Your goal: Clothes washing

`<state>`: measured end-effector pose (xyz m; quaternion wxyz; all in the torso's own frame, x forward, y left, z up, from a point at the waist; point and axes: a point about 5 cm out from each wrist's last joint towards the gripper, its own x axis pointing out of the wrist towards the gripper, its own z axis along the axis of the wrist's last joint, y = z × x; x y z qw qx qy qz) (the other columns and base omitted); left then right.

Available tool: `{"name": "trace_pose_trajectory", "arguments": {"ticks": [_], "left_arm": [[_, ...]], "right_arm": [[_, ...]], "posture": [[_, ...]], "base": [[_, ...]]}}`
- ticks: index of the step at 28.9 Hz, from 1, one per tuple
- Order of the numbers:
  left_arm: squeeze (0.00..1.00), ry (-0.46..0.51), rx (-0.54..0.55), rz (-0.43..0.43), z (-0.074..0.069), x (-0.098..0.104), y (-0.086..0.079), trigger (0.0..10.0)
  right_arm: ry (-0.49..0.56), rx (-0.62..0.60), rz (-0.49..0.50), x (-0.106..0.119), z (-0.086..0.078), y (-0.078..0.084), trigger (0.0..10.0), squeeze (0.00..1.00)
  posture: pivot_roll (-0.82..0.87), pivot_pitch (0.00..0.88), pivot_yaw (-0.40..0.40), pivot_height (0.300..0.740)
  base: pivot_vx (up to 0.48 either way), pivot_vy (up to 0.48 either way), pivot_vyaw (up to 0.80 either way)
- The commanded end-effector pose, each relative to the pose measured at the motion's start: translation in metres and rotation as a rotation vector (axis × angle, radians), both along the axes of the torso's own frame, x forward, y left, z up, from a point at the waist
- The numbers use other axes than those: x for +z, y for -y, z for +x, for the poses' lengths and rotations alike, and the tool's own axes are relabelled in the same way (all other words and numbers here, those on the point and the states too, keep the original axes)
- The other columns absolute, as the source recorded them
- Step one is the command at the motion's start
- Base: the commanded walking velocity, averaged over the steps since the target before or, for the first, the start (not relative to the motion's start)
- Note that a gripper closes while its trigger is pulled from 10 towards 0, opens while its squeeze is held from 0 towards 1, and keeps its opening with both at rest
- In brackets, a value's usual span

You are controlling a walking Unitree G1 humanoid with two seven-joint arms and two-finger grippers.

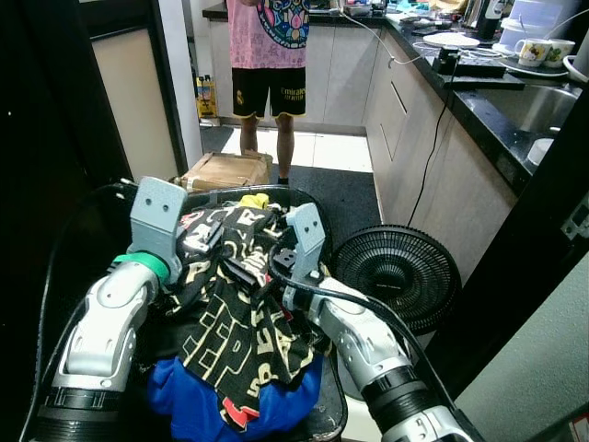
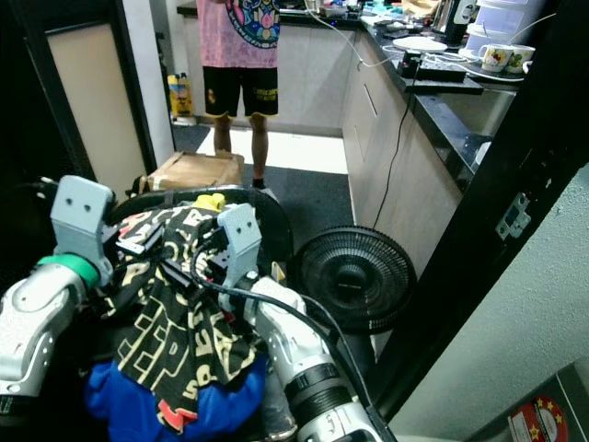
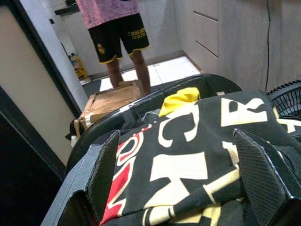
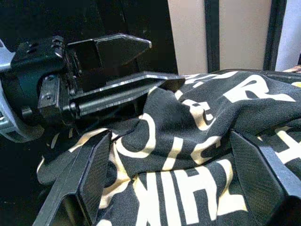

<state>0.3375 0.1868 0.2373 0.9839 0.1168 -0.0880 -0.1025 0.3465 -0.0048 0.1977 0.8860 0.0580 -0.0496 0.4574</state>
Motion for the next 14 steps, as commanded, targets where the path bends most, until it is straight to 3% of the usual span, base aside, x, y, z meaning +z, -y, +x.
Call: {"name": "trace_pose_trajectory", "arguments": {"ticks": [1, 4, 6, 9, 12, 14], "left_arm": [[0.0, -0.015, -0.02, 0.008, -0.002, -0.002, 0.001, 10.0], [0.0, -0.032, -0.046, 0.015, -0.002, -0.002, 0.003, 10.0], [0.0, -0.043, -0.067, 0.016, -0.003, -0.003, 0.004, 10.0], [0.0, -0.045, -0.069, 0.016, -0.004, -0.003, 0.004, 10.0], [0.0, -0.048, -0.068, 0.017, -0.004, -0.003, 0.004, 10.0], [0.0, -0.048, -0.068, 0.018, -0.004, -0.003, 0.003, 10.0]], "right_arm": [[-0.022, 0.03, -0.035, -0.003, -0.001, -0.004, 10.0, 0.0], [-0.083, 0.018, -0.112, -0.013, 0.001, -0.003, 10.0, 0.0], [-0.16, 0.006, -0.101, -0.015, 0.001, -0.002, 10.0, 0.0], [-0.172, 0.003, -0.086, -0.013, 0.0, -0.002, 10.0, 0.0], [-0.089, -0.003, -0.102, -0.007, -0.001, 0.0, 10.0, 0.0], [0.026, -0.012, -0.168, -0.006, -0.003, 0.001, 10.0, 0.0]], "posture": [[0.0, 0.067, 0.0, 0.74], [0.0, 0.062, -0.001, 0.74], [0.0, 0.058, -0.002, 0.74], [0.0, 0.058, -0.002, 0.74], [0.0, 0.054, -0.001, 0.74], [0.0, 0.053, 0.0, 0.74]], "base": [[0.0, 0.0, 0.0], [0.0, 0.0, 0.0], [0.0, 0.0, 0.0], [0.0, 0.0, 0.0], [0.0, 0.0, 0.0], [0.0, 0.0, 0.0]]}}
